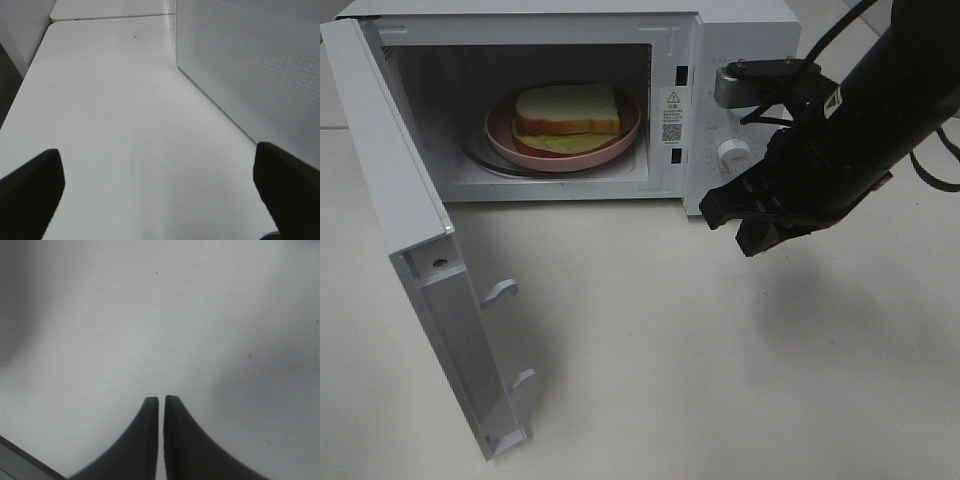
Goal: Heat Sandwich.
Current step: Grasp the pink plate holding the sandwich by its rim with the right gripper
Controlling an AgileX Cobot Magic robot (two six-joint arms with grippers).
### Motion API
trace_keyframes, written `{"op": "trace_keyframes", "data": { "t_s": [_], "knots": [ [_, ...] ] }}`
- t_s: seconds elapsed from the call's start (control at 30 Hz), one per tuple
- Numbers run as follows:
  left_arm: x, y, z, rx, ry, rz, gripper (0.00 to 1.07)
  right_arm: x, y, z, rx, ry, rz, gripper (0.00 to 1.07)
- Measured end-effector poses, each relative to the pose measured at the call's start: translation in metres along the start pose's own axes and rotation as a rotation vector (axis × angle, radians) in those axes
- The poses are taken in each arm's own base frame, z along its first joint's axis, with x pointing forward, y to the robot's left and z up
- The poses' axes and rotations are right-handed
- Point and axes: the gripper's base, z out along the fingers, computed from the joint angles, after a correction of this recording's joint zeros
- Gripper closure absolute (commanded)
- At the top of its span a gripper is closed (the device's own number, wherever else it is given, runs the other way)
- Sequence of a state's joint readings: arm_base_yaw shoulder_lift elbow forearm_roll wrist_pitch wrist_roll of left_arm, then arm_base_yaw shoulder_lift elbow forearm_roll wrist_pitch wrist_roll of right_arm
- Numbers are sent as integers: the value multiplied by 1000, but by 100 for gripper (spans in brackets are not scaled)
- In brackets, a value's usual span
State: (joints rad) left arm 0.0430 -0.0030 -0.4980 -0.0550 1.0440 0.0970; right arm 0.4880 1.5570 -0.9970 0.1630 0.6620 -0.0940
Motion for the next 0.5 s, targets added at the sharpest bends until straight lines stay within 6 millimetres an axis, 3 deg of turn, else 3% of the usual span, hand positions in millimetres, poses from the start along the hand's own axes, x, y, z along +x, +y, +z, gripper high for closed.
{"op": "trace_keyframes", "data": {
  "t_s": [0.17,0.27,0.33,0.43,0.5],
  "knots": [
    [0,0,0,0,0,0,10,-6,-1,-6,19,-9,-205,99],
    [0,0,0,0,0,0,10,-8,-2,-7,32,-9,-443,99],
    [0,0,0,0,0,0,10,-8,-2,-7,33,-8,-492,99],
    [0,0,0,0,0,0,10,-8,-2,-7,35,-4,-740,99],
    [0,0,0,0,0,0,10,-8,-2,-7,36,-2,-810,99]
  ]
}}
